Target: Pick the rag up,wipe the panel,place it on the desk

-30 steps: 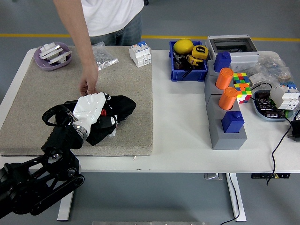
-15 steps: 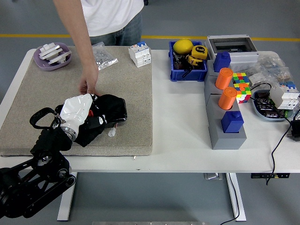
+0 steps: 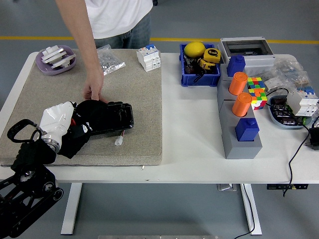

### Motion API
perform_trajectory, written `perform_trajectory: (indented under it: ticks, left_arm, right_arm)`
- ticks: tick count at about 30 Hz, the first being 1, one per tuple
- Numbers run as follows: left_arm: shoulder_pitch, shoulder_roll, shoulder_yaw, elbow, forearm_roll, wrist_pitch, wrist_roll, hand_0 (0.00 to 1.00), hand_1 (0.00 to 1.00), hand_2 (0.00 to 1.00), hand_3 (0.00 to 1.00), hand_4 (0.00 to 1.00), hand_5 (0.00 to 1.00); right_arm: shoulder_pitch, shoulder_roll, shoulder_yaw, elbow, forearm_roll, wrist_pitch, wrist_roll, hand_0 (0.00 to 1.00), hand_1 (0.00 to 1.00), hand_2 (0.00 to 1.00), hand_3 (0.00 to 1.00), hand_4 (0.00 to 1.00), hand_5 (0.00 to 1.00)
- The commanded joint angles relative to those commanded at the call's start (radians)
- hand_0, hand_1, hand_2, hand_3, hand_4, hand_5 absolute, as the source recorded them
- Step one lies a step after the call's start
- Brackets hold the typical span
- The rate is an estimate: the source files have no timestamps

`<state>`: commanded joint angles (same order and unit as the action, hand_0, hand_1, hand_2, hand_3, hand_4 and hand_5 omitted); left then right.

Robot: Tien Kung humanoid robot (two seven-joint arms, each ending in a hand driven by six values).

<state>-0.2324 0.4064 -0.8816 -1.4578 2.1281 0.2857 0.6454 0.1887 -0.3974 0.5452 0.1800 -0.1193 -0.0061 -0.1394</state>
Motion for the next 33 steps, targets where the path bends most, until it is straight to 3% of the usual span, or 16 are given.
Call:
perform_trajectory:
  ticks: [21, 28, 33]
  left_arm:
    - [0.079, 0.027, -0.181, 0.034, 0.038, 0.001, 0.0, 0.2, 0.121, 0.482, 0.405, 0.124, 0.002]
    - [0.092, 0.034, -0.204, 0.05, 0.039, 0.001, 0.0, 0.2, 0.121, 0.481, 0.405, 0.124, 0.002]
    - [0.096, 0.031, -0.195, 0.03, 0.043, 0.002, 0.0, 0.2, 0.121, 0.481, 0.406, 0.124, 0.002]
  right_arm:
    - [-0.001, -0.003, -0.002, 0.0, 0.01, 0.0, 0.002, 0.71, 0.503, 0.631, 0.62, 0.998, 0.557]
    - [0.002, -0.003, 0.001, 0.0, 0.009, 0.0, 0.001, 0.71, 0.502, 0.631, 0.621, 0.998, 0.557]
    - [0.003, -0.004, 0.004, 0.0, 0.008, -0.001, 0.0, 0.709, 0.502, 0.632, 0.621, 0.998, 0.558]
